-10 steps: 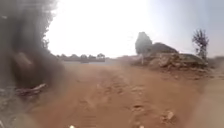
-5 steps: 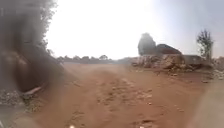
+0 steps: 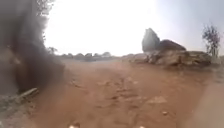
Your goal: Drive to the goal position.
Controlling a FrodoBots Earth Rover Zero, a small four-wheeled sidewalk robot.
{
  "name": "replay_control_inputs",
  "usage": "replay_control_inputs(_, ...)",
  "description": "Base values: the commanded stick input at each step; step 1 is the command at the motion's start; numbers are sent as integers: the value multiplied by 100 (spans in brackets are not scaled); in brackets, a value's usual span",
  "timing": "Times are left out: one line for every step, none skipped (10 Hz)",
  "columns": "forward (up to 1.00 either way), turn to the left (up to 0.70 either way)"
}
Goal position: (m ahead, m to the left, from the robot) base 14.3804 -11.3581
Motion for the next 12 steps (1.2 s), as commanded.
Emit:
replay_control_inputs(70, 0)
replay_control_inputs(70, 0)
replay_control_inputs(70, 0)
replay_control_inputs(70, 1)
replay_control_inputs(70, 2)
replay_control_inputs(70, 5)
replay_control_inputs(70, 10)
replay_control_inputs(70, 0)
replay_control_inputs(70, 0)
replay_control_inputs(70, 0)
replay_control_inputs(70, 0)
replay_control_inputs(70, 0)
